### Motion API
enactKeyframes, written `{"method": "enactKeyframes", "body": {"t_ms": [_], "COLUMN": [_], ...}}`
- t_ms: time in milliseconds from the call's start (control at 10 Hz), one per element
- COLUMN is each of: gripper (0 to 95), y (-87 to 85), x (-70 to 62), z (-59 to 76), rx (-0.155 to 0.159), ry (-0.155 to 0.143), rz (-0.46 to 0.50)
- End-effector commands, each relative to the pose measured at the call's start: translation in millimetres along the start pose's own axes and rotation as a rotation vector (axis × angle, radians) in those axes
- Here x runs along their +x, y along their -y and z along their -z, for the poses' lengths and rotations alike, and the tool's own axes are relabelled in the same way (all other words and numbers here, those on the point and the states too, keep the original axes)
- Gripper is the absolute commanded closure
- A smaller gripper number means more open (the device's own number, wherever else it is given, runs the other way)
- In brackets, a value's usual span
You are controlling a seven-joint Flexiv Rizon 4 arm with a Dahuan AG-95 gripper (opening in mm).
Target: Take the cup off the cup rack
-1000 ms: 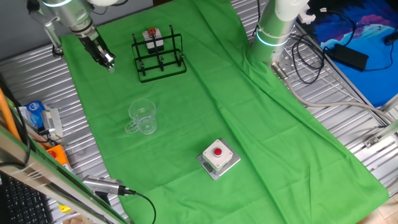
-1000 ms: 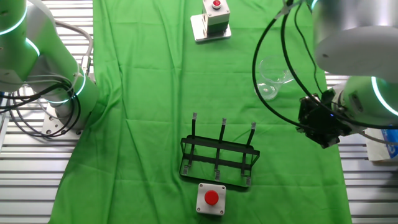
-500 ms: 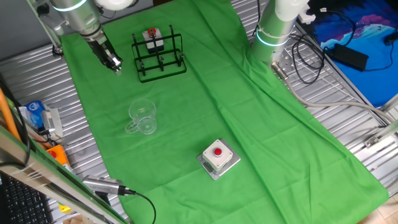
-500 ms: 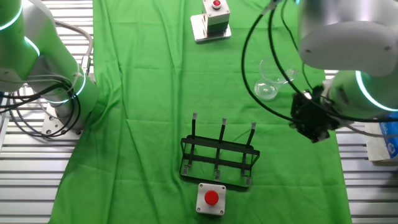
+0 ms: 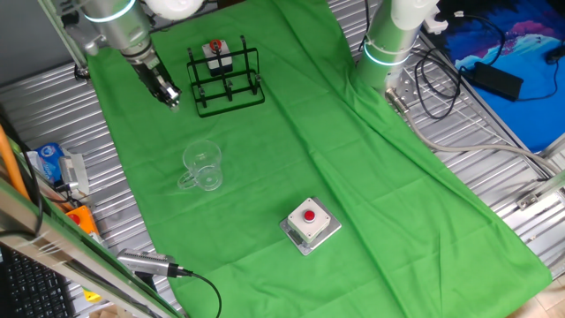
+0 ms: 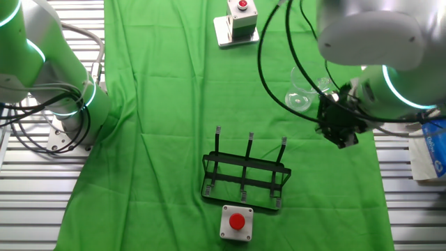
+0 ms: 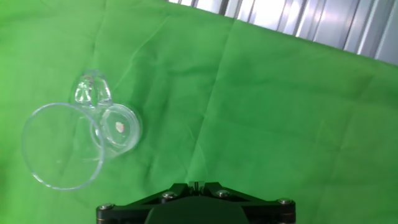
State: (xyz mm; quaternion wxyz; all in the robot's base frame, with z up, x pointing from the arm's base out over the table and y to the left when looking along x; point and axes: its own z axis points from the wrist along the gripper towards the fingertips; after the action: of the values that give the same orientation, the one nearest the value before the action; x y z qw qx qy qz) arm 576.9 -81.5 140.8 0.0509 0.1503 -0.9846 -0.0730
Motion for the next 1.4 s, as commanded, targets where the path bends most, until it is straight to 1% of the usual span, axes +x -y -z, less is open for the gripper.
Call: {"method": "enactKeyframes", "body": {"t_ms": [100,1400], "gripper": [95.0,95.0], "y": [-2.9,-2.8], "x": [0.0,0.0], "z": [-1.5,-1.5], "rx": [-0.001,-0.003], "ry": [-0.004,-0.008], "rz": [0.005,0.030]}}
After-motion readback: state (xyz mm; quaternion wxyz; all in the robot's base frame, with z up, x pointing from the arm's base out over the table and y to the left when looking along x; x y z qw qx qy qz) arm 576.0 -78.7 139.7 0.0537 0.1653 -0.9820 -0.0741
